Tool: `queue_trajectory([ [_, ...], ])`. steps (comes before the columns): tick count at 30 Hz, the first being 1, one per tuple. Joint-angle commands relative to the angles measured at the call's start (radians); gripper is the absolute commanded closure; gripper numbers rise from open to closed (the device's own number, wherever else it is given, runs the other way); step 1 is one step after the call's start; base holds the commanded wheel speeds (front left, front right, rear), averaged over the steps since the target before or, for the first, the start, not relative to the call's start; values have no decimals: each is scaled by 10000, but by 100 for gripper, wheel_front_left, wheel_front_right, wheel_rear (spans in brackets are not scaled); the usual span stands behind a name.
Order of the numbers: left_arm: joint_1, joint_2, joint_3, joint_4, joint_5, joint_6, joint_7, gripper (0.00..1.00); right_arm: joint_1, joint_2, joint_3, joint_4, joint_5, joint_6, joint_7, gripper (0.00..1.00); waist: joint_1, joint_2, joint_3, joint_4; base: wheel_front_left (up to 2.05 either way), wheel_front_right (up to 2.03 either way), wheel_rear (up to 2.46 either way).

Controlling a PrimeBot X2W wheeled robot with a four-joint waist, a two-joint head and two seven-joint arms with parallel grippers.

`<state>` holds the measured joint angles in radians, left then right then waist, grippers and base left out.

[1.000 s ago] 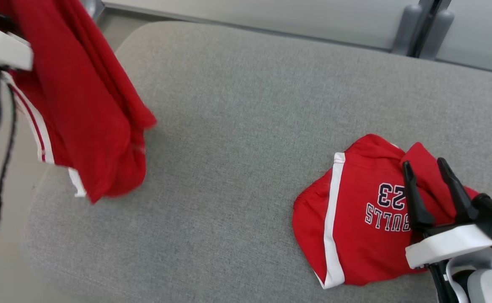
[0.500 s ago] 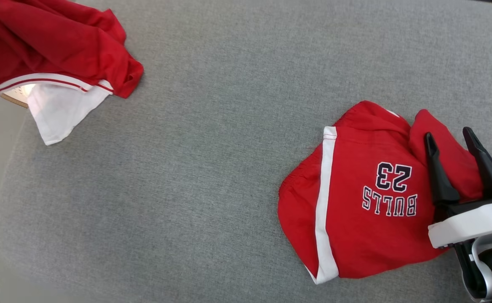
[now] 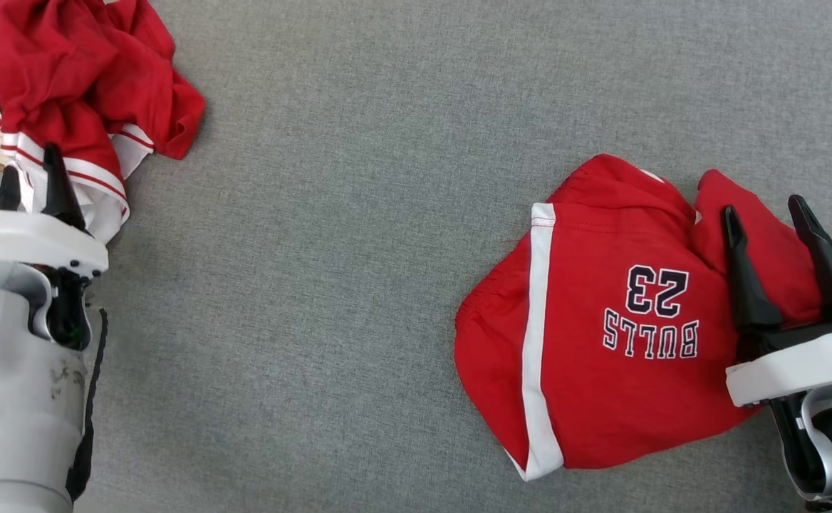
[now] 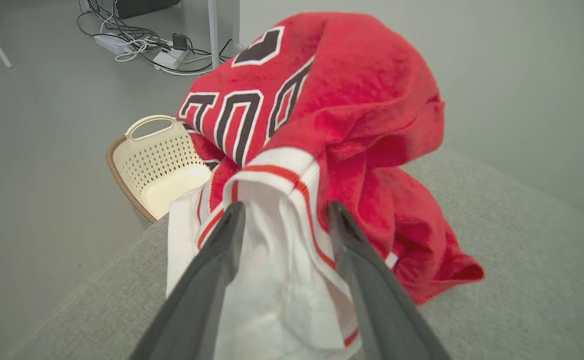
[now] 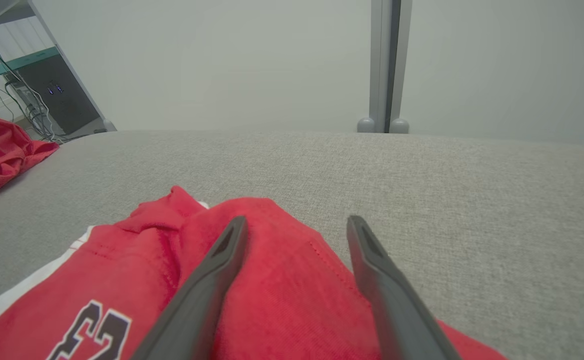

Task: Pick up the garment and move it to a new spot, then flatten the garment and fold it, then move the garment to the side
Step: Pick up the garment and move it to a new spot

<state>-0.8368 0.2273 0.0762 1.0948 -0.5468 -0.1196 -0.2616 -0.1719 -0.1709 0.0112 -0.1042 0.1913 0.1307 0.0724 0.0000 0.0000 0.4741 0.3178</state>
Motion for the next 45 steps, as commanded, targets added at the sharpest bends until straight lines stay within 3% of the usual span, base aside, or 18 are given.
queue_trajectory([
  [1, 161, 33, 72, -181, 33, -30, -45, 0, -100, 16, -18, 34, -8, 1, -85, 0, 0, 0, -50, 3, 0, 0, 0],
  [7, 1885, -322, 813, -1949, 823, -60, -35, 0, 26, 182, -9, 425, 94, 1, -425, 0, 0, 0, -557, -76, 0, 0, 0],
  [14, 3933, -1150, 1636, -4663, 2148, -30, -34, 0, 261, 390, -9, 951, 178, 1, -775, 0, 0, 0, -1398, -114, 0, 0, 0],
  [24, 5664, -1693, 739, -7822, 3650, 91, -28, 0, 530, 441, 296, 1476, 148, 1, -1011, 0, 0, 0, -2466, -547, 0, 0, 0],
  [37, 7257, -1748, -668, -9000, 4074, 726, 37, 0, 978, 483, 663, 1843, 174, 1, -1258, 0, 0, 0, -3518, -2163, 0, 0, 0],
  [45, 8122, -1747, -1001, -9369, 3956, 1065, 328, 0, 1361, 352, 1000, 1878, 281, 1, -1114, 0, 0, 0, -4150, -3002, 0, 0, 0],
])
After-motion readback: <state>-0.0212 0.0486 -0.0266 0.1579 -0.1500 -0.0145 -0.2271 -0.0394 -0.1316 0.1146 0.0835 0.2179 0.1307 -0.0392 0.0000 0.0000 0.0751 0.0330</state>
